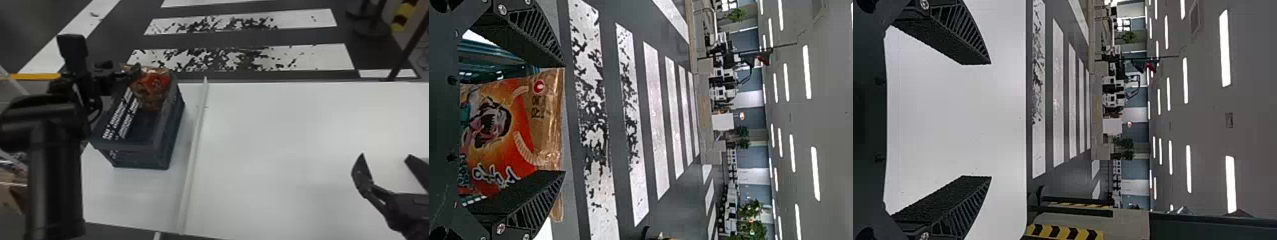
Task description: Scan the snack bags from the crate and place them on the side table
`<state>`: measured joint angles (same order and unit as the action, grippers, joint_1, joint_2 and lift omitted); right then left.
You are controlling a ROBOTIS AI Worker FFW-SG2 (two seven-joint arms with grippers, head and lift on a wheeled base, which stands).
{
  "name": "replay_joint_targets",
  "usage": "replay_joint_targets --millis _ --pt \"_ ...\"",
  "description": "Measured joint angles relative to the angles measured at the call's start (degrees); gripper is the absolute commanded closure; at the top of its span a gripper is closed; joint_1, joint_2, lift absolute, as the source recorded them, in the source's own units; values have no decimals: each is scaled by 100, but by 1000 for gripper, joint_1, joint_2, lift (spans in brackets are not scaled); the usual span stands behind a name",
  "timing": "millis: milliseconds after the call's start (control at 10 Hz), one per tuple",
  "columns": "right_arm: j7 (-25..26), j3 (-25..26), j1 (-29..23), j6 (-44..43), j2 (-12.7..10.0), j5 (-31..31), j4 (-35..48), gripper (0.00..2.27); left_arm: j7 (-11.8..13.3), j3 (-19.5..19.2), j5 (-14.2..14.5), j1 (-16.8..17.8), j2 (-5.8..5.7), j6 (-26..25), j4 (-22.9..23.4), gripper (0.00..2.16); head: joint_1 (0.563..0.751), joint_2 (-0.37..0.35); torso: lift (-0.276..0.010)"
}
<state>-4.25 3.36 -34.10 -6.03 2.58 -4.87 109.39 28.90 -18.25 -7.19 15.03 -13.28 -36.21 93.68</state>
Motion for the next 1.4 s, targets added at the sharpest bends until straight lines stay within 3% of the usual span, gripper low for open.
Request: replay_joint_targets --millis 200,400,600,1000,1200,1400 --pt "-16 31 18 109 9 4 -4 53 70 134 -367 437 -71 365 -615 124 695 182 -94" --pt "-23 56 52 185 15 4 -36 53 504 346 -927 754 -257 844 -903 120 695 172 -94" --pt "-23 81 77 194 15 -2 -75 53 1403 471 -1426 955 -508 1165 -1040 124 695 162 -94" --pt "-66 85 182 229 39 -10 -192 53 2888 529 -2165 1187 -795 1536 -1469 124 695 158 -94" --pt "-83 103 226 274 64 -60 -262 53 3108 643 -2611 1380 -873 1631 -1813 124 695 165 -94" --pt "-86 120 228 283 68 -75 -285 53 3084 799 -2998 1659 -875 1852 -2264 124 695 166 -94"
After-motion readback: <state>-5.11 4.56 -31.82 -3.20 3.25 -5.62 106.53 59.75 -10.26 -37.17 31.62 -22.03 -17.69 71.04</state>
